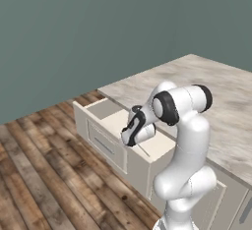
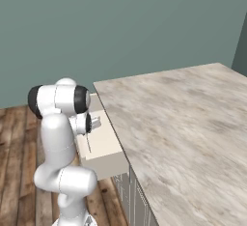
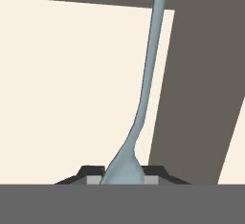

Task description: Organize the utensils by type. Pick up the wooden spoons from the counter and place them in the open cabinet. Then pick up the metallic utensils from the counter and place them in the open drawer.

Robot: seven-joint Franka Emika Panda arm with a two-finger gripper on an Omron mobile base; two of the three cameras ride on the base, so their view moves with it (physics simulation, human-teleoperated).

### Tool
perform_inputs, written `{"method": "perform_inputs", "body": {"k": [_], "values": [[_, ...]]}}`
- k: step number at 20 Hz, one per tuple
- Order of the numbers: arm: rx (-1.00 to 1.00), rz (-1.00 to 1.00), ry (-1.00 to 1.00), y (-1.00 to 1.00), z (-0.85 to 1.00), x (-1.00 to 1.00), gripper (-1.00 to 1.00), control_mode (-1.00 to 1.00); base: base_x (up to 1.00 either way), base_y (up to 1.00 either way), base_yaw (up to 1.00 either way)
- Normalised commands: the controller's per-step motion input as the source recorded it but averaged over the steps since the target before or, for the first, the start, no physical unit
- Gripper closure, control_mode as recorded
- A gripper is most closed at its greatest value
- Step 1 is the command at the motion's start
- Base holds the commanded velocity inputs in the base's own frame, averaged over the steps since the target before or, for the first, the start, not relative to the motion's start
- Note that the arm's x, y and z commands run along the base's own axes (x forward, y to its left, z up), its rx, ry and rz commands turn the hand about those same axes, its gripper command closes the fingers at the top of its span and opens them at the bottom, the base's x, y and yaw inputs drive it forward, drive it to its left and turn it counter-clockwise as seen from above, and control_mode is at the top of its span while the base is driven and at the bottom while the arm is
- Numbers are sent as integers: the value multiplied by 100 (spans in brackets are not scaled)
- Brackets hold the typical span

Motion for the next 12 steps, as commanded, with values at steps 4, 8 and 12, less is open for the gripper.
{"method": "perform_inputs", "body": {"k": [4,8,12], "values": [[0,-12,-9,50,-3,-65,100,-100,0,0,0],[-5,-11,-6,81,0,-83,100,-100,0,0,0],[-12,-2,-1,97,0,-88,100,-100,0,0,0]]}}
